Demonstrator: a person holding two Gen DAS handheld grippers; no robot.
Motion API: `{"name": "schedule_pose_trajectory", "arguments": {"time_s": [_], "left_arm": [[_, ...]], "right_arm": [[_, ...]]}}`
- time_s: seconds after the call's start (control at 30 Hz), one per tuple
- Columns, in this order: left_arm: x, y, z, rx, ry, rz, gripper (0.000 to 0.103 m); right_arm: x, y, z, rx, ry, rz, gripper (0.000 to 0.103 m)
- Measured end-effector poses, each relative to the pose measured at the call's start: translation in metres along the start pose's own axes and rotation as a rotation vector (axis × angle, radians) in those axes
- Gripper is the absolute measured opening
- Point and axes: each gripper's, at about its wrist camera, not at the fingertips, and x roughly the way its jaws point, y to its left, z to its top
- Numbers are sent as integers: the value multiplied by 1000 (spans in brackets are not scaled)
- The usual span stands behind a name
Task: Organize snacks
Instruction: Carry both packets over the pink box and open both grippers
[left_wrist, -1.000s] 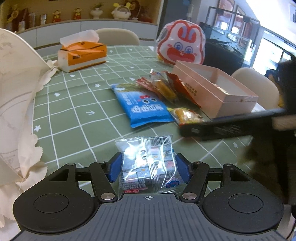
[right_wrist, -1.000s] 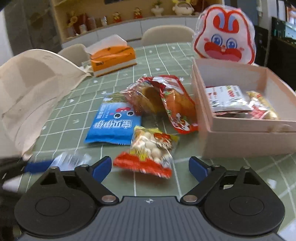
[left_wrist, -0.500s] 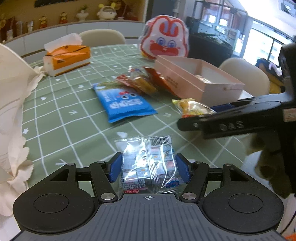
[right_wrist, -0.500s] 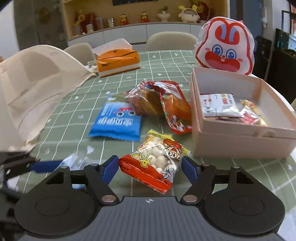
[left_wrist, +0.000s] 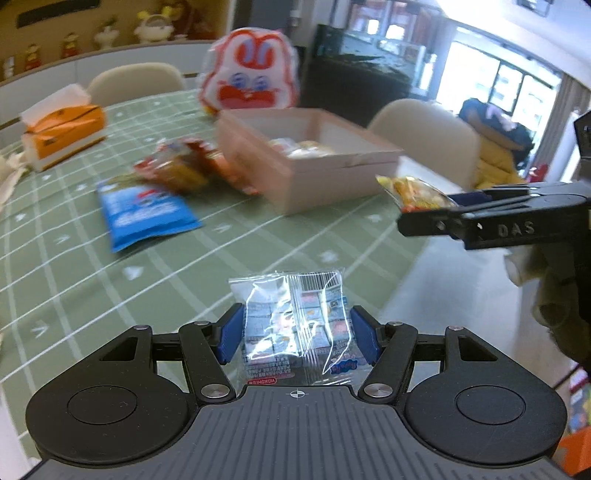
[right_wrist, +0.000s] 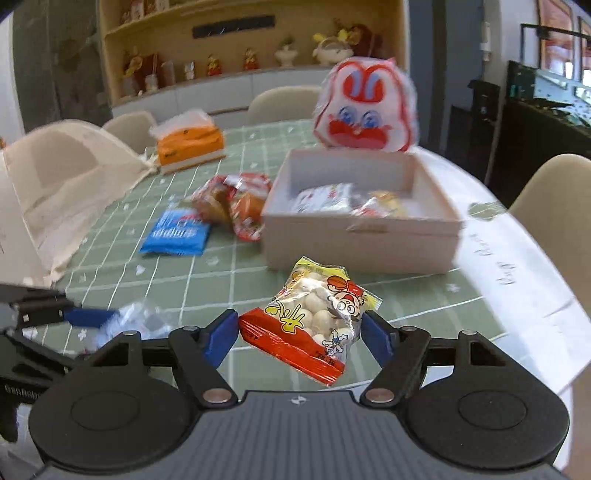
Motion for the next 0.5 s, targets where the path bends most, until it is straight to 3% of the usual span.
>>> {"name": "schedule_pose_trajectory", "arguments": {"time_s": [0.13,0.3,0.4,0.5], "left_arm": [[-15,-19,37,26,-69,-34,68],[-17,-32,117,42,-179,-27,68],[6,-29,163,-17,-200,-61,68],[50,-27,193,-58,-172,-65,68]], "right_arm": [[-27,-21,31,11,-89,-19,73],[-56,-44,101,-20,-231,-58,73],[-51,-60,141,-5,-256,-73,73],[-26,-76,166,10,-242,-74,73]]}}
